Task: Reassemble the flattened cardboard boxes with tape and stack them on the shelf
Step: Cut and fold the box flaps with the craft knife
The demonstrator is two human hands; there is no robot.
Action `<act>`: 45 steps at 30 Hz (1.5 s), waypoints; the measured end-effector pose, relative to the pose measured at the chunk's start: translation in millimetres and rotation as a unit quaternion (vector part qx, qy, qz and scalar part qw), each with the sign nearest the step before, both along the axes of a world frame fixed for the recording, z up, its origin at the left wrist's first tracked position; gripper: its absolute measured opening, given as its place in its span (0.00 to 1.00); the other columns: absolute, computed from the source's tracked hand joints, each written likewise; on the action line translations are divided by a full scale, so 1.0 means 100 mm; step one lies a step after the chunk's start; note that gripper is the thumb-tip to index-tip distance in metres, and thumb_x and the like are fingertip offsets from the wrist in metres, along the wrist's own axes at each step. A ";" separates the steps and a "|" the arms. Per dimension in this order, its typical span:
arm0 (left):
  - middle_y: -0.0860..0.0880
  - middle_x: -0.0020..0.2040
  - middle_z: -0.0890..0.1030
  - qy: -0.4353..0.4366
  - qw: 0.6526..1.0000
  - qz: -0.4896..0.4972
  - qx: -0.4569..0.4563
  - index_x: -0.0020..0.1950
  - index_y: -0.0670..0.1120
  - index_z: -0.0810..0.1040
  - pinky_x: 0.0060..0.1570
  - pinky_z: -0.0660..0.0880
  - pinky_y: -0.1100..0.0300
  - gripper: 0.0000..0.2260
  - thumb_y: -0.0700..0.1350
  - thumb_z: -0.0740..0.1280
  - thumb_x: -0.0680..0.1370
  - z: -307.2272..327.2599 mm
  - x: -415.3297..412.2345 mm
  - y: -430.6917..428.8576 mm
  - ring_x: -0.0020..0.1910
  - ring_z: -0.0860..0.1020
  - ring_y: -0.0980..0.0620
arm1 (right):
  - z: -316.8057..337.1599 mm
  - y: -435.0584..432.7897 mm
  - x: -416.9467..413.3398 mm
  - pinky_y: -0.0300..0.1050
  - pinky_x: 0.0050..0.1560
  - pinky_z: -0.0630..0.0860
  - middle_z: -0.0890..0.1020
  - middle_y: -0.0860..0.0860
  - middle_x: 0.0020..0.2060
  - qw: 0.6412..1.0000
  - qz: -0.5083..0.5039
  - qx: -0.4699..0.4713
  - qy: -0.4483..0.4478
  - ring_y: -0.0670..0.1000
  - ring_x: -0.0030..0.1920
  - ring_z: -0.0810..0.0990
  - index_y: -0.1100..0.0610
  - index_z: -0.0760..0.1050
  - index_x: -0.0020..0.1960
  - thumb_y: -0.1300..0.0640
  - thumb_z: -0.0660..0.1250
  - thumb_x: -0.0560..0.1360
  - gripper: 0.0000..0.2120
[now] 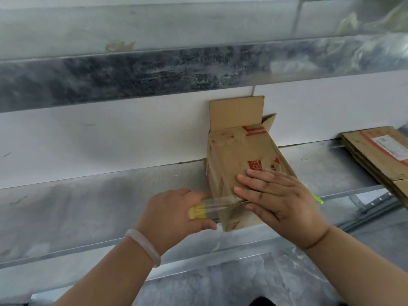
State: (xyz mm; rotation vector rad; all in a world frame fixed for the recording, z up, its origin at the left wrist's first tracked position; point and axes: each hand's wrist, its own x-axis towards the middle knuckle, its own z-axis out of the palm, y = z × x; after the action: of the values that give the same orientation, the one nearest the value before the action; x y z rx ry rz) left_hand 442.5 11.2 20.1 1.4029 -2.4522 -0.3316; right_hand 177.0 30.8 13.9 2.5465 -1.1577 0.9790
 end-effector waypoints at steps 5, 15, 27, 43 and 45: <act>0.62 0.43 0.78 0.181 0.978 -0.016 0.097 0.59 0.68 0.67 0.44 0.74 0.62 0.29 0.76 0.64 0.61 -0.01 0.10 0.04 0.43 0.76 0.61 | 0.02 0.02 0.02 0.53 0.64 0.74 0.79 0.46 0.63 1.000 -0.007 -0.002 -0.004 0.47 0.67 0.75 0.49 0.80 0.62 0.51 0.67 0.79 0.12; 0.58 0.44 0.80 0.254 0.965 -0.019 0.065 0.52 0.63 0.75 0.38 0.74 0.64 0.20 0.72 0.64 0.67 -0.15 0.14 0.10 0.41 0.78 0.55 | 0.01 0.04 0.02 0.55 0.63 0.75 0.80 0.46 0.63 1.000 -0.008 -0.008 -0.014 0.48 0.66 0.76 0.50 0.81 0.61 0.51 0.69 0.78 0.12; 0.59 0.41 0.81 0.266 0.964 0.008 0.019 0.44 0.54 0.82 0.40 0.72 0.71 0.06 0.54 0.66 0.75 -0.18 -0.07 0.15 0.40 0.79 0.59 | -0.02 0.05 -0.02 0.64 0.67 0.69 0.75 0.47 0.68 0.994 -0.054 -0.049 0.078 0.53 0.70 0.72 0.51 0.75 0.68 0.49 0.64 0.80 0.18; 0.64 0.42 0.81 0.277 0.956 0.088 0.023 0.45 0.64 0.80 0.37 0.71 0.74 0.07 0.59 0.66 0.69 -0.13 -0.14 0.25 0.40 0.80 0.60 | -0.84 -0.28 -1.04 0.53 0.63 0.68 0.73 0.54 0.64 0.782 -0.469 0.409 -0.036 0.58 0.64 0.69 0.55 0.73 0.66 0.52 0.59 0.80 0.17; 0.64 0.42 0.81 0.279 0.955 0.096 0.028 0.45 0.64 0.80 0.38 0.72 0.74 0.08 0.60 0.66 0.69 -0.13 -0.15 0.27 0.41 0.80 0.60 | -0.82 -0.29 -1.00 0.53 0.56 0.71 0.75 0.56 0.58 0.778 -0.494 0.387 -0.023 0.58 0.58 0.71 0.57 0.75 0.60 0.53 0.60 0.80 0.13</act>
State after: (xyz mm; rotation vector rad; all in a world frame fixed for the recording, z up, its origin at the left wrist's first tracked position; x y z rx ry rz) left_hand 427.8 38.1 6.7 1.3292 -1.8481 -0.6550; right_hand 76.9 1.9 -67.7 1.6924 -2.8896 0.2743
